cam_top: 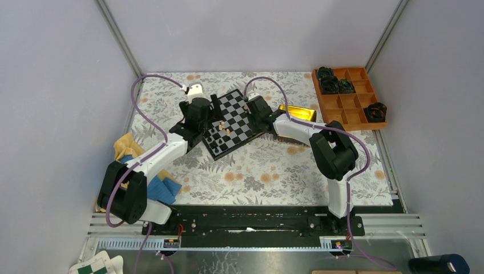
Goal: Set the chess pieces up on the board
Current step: Place the chess piece on the chessboard.
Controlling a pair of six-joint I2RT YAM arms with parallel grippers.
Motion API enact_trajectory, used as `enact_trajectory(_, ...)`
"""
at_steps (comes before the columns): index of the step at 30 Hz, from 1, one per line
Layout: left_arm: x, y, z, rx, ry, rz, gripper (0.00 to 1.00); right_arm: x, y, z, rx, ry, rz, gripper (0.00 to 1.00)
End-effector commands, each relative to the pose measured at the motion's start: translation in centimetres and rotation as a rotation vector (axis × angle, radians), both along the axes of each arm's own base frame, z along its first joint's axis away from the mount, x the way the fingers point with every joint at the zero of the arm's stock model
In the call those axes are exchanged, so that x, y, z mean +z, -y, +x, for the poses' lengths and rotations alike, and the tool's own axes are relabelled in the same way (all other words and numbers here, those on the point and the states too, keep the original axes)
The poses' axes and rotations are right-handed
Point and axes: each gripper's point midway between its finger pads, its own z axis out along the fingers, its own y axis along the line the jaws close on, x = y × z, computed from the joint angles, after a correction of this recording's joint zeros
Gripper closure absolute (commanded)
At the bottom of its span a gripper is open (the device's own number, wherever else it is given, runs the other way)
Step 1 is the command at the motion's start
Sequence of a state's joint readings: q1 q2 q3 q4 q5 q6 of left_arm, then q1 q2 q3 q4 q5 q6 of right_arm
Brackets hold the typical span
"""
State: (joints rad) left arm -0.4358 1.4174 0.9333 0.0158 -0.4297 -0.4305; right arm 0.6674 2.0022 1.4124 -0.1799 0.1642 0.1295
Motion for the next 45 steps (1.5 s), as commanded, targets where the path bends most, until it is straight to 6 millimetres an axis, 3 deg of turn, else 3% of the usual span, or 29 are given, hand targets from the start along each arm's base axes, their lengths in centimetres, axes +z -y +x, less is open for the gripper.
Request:
enact_trajectory(1, 1.6, -0.2, 0.6, 0.013, 0.069, -0.013, 0.01, 0.4, 0.3, 0.6, -0.007, 0.03, 0.005, 1.0)
enact_trajectory(9, 1.5, 0.0, 0.5, 0.006, 0.067, -0.019, 0.01, 0.1, 0.6, 0.6, -0.014, 0.032, 0.005, 0.98)
enact_trajectory(19, 1.2, 0.3, 0.4, -0.004, 0.06, -0.023, 0.01, 0.0, 1.1, 0.0, -0.017, 0.027, -0.005, 0.7)
enact_trajectory(27, 1.5, 0.5, 0.3, -0.008, 0.066, -0.03, 0.01, 1.0, 1.2, 0.0, -0.016, 0.045, 0.006, 0.63)
enact_trajectory(32, 2.3, 0.4, 0.4, -0.005, 0.081, -0.029, 0.01, 3.3, 1.0, 0.2, -0.009, 0.071, 0.025, 0.62)
enact_trajectory(38, 3.5, 0.4, 0.6, -0.006, 0.104, -0.034, 0.01, 8.6, 2.3, 0.7, -0.069, 0.163, 0.03, 0.6)
enact_trajectory(42, 3.7, 0.4, 0.4, -0.01, 0.111, -0.037, 0.01, 11.2, 4.9, 1.4, -0.165, 0.22, 0.009, 0.57)
enact_trajectory(45, 3.8, 0.4, 0.1, -0.015, 0.119, -0.039, 0.01, 11.9, 8.3, 2.3, -0.274, 0.221, 0.0, 0.55)
